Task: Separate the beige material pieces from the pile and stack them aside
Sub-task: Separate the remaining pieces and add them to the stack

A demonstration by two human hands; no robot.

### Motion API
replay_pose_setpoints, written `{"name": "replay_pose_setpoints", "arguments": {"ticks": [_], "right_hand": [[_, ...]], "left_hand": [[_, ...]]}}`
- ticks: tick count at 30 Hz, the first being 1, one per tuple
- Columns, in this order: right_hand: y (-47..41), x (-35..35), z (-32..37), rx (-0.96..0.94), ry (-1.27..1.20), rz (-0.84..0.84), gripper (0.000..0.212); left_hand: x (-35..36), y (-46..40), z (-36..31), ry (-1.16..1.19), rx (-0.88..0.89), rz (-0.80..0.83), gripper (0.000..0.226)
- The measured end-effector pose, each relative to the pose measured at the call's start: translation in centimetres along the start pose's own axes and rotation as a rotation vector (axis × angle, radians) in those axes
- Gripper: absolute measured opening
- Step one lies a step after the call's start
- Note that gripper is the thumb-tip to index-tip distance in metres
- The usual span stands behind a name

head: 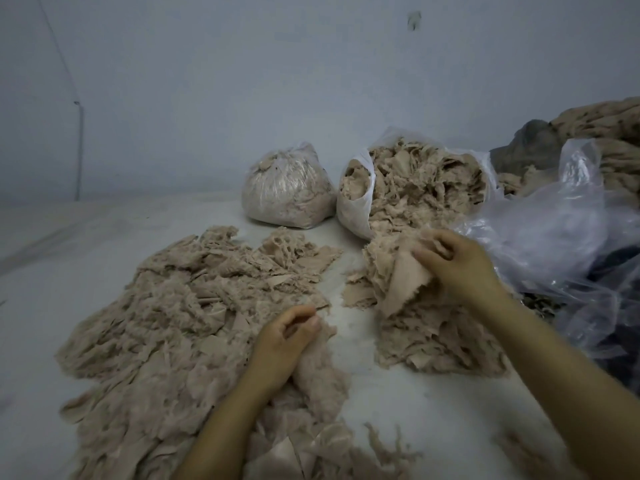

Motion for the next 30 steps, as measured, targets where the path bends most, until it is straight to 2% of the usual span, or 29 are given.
{"name": "replay_pose_setpoints", "arguments": {"ticks": [2,3,4,5,6,7,8,9,12,14,16,17,18,19,21,23,24,26,28,29,30], "right_hand": [[-0.4,-1.0,0.2,-0.072,0.359,-0.067,0.026],[0.5,-0.6,0.6,-0.164,0.403,-0.129,0.023],[2.1,0.5,1.0,-0.259,0.358,-0.119,0.015],[4.0,2.4,1.4,-0.308,0.274,0.001,0.008],[6.0,4.8,1.3,-0.288,0.206,0.200,0.005],[8.0,7.4,0.8,-0.217,0.171,0.411,0.007],[9.6,9.6,0.3,-0.161,0.181,0.555,0.017],[10.6,11.1,-0.4,-0.128,0.192,0.608,0.020],[10.6,11.9,-1.1,-0.016,-0.070,0.419,0.022],[10.1,11.2,-1.7,0.067,-0.198,0.273,0.017],[10.0,10.6,-2.1,0.114,-0.273,0.208,0.009],[10.1,10.5,-2.3,0.146,-0.320,0.206,0.013],[10.2,10.4,-2.4,0.177,-0.367,0.207,0.018],[10.4,10.4,-2.5,0.201,-0.398,0.202,0.021],[10.5,10.0,-2.8,0.149,-0.386,0.177,0.028],[10.6,9.5,-2.7,0.037,-0.374,0.178,0.038],[10.6,9.5,-2.6,-0.002,-0.387,0.194,0.042],[10.9,9.8,-2.2,-0.019,-0.446,0.225,0.046],[11.0,10.3,-2.0,-0.008,-0.522,0.232,0.045],[11.1,10.4,-1.9,0.001,-0.558,0.233,0.043],[11.1,10.4,-1.9,0.017,-0.582,0.237,0.041]], "left_hand": [[-0.9,-0.1,-0.2,-0.071,-0.036,0.094,0.023],[-1.2,-0.1,-0.1,-0.163,-0.060,0.187,0.031],[-1.3,0.0,0.2,-0.324,-0.062,0.282,0.043],[-1.2,0.0,0.6,-0.500,-0.042,0.350,0.054],[-1.0,0.1,0.9,-0.622,0.002,0.370,0.055],[-0.7,0.1,0.9,-0.658,0.057,0.334,0.048],[-0.4,0.1,0.6,-0.614,0.111,0.274,0.037],[-0.3,0.1,0.4,-0.522,0.153,0.209,0.029],[-0.9,-0.4,0.4,-0.131,0.143,0.036,0.025],[-0.8,-0.6,0.9,0.036,0.050,0.077,0.025],[0.2,-0.5,2.2,-0.116,-0.045,0.258,0.042],[0.8,-0.3,2.7,-0.246,-0.032,0.325,0.039],[1.0,-0.4,2.8,-0.370,0.038,0.319,0.024],[0.9,-0.6,2.6,-0.462,0.107,0.259,0.009],[-0.3,-1.1,2.1,-0.541,0.191,0.004,0.019],[-1.6,-1.3,1.4,-0.449,0.236,-0.162,0.027],[-1.7,-1.2,1.1,-0.370,0.253,-0.150,0.023],[-0.8,-0.6,0.9,-0.223,0.193,0.008,0.020],[1.2,0.0,1.4,-0.080,0.016,0.239,0.036],[2.1,0.2,1.6,-0.048,-0.060,0.305,0.044],[2.6,0.4,1.6,-0.035,-0.091,0.336,0.044]]}}
Point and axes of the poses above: each hand's wrist, its own y-axis away from the middle knuckle, its own x-axis out of the palm, z = x × y, the point moved 4 cm from there along -y, towards the middle knuckle, and after that the axes turned 5 degrees about -x, right-handed, at the moved point
